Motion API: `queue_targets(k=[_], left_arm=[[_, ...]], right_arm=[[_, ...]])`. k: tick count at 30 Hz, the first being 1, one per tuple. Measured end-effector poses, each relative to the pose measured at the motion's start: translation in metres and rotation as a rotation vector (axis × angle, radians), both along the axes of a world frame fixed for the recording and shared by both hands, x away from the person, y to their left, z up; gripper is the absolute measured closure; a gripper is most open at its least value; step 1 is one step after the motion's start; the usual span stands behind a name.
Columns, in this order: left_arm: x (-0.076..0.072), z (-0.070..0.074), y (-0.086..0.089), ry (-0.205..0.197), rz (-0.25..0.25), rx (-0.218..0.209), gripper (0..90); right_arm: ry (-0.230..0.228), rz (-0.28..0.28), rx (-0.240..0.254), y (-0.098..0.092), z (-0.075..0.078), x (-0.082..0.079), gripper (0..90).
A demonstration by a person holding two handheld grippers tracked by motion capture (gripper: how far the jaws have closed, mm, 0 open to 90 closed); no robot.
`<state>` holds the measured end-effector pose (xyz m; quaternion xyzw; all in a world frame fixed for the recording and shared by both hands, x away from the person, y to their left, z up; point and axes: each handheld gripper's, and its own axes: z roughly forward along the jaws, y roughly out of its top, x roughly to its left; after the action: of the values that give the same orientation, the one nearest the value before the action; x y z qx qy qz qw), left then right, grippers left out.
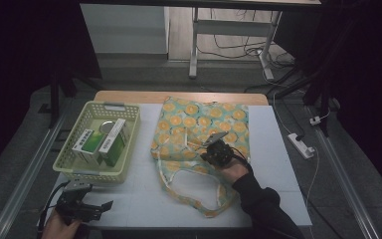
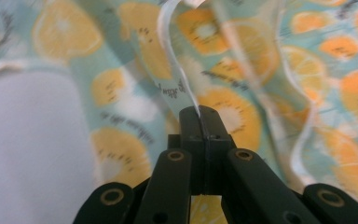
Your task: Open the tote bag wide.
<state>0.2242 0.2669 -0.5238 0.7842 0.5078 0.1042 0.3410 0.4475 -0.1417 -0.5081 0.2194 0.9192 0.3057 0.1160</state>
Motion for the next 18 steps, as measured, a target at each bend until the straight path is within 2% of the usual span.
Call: queue_targets(k=[4, 13, 18], left_arm=[[0.0, 0.0, 0.0, -0.001, 0.0, 0.0, 0.3], [0.0, 0.0, 0.0, -0.002, 0.001, 0.0, 0.2], [0.0, 0.0, 0.0, -0.002, 0.0, 0.0, 0.2]], right_arm=[[-0.003, -0.023, 0.041, -0.004, 0.006, 0.005, 90.0], [0.026, -0.006, 0.163, -0.008, 0.024, 0.006, 90.0], [0.028, -0.022, 0.217, -0.011, 0.034, 0.005, 90.0]])
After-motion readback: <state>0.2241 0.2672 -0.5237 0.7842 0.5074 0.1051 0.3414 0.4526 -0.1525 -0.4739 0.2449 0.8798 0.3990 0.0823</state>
